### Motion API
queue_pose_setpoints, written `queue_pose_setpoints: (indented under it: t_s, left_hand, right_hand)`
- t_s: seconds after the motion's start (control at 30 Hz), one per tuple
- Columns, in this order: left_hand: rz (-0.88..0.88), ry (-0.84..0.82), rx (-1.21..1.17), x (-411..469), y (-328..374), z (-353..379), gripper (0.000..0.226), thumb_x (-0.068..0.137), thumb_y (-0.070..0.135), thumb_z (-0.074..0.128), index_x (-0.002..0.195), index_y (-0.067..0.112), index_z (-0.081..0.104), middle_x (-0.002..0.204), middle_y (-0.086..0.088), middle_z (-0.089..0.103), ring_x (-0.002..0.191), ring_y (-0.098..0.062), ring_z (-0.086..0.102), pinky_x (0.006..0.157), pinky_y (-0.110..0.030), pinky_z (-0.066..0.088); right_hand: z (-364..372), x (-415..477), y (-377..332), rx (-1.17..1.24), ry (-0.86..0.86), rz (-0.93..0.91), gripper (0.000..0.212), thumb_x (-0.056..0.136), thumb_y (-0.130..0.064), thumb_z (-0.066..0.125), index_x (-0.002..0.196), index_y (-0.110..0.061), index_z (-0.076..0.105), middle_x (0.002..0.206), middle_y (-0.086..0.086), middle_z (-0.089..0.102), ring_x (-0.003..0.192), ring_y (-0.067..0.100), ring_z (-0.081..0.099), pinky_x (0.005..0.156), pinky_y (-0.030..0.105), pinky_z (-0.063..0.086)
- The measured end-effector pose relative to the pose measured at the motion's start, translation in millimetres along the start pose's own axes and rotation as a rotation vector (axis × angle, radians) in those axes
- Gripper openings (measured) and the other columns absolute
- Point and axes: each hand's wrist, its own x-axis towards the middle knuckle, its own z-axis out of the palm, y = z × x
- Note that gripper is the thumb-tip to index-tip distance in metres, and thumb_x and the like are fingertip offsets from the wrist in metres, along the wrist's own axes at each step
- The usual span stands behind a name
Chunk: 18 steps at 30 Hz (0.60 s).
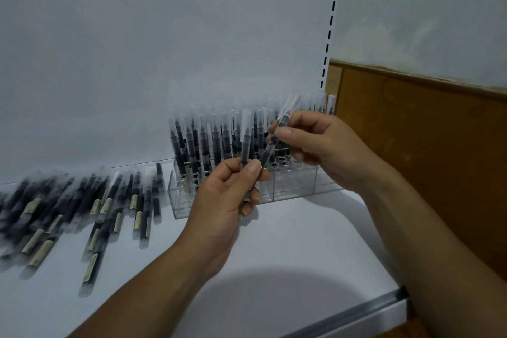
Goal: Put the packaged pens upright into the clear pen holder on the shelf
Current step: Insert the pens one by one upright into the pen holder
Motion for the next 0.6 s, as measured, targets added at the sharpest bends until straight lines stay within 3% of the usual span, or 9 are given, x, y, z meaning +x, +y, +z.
queue_pose_setpoints:
  t_s: [0.1, 0.17, 0.27, 0.43, 0.6]
  left_hand:
    - [-0.026, 0.0, -0.011, -0.6, 0.3, -0.6, 0.018, 0.086, 0.031, 0.059, 0.092, 0.014, 0.063, 0.085, -0.003, 0.071, 0.055, -0.008, 0.051, 0.046, -0.019, 0.037]
    - [-0.035, 0.004, -0.033, -0.9, 0.9, -1.2, 0.023, 0.089, 0.03, 0.054, 0.098, 0.011, 0.064, 0.083, -0.003, 0.07, 0.054, -0.008, 0.05, 0.04, -0.017, 0.034]
    - [-0.032, -0.003, -0.037, -0.9, 1.0, -1.2, 0.025, 0.091, 0.028, 0.051, 0.102, 0.01, 0.065, 0.08, -0.002, 0.068, 0.053, -0.009, 0.049, 0.038, -0.017, 0.033]
    - [-0.002, -0.034, -0.012, -1.9, 0.2, -1.3, 0.035, 0.081, 0.034, 0.055, 0.106, 0.014, 0.069, 0.08, -0.001, 0.068, 0.055, -0.008, 0.049, 0.042, -0.017, 0.036]
    - [0.005, -0.038, 0.012, -1.4, -2.0, -2.0, 0.028, 0.09, 0.027, 0.053, 0.11, 0.017, 0.069, 0.082, 0.0, 0.069, 0.057, -0.009, 0.05, 0.051, -0.02, 0.036]
  right_hand:
    - [0.1, 3.2, -1.0, 0.158, 0.123, -0.033, 0.014, 0.086, -0.023, 0.063, 0.091, -0.011, 0.064, 0.088, 0.005, 0.072, 0.052, 0.007, 0.051, 0.046, 0.018, 0.036]
    - [-6.8, 4.9, -2.3, 0.26, 0.309, -0.073, 0.006, 0.092, -0.018, 0.06, 0.089, -0.014, 0.062, 0.084, 0.0, 0.073, 0.05, 0.005, 0.05, 0.043, 0.015, 0.036]
    - [-13.6, 7.4, 3.9, 0.112, 0.554, -0.093, 0.006, 0.095, -0.018, 0.061, 0.092, -0.014, 0.064, 0.075, -0.007, 0.07, 0.051, 0.0, 0.051, 0.047, 0.015, 0.043]
    - [-9.0, 14.4, 19.0, -0.222, 0.537, -0.108, 0.009, 0.092, -0.022, 0.066, 0.098, -0.015, 0.066, 0.083, -0.002, 0.068, 0.064, -0.003, 0.057, 0.056, 0.014, 0.046]
    - [-6.4, 17.2, 24.8, -0.427, 0.475, -0.137, 0.009, 0.089, -0.028, 0.069, 0.094, -0.021, 0.066, 0.081, -0.004, 0.066, 0.072, 0.005, 0.06, 0.063, 0.02, 0.05]
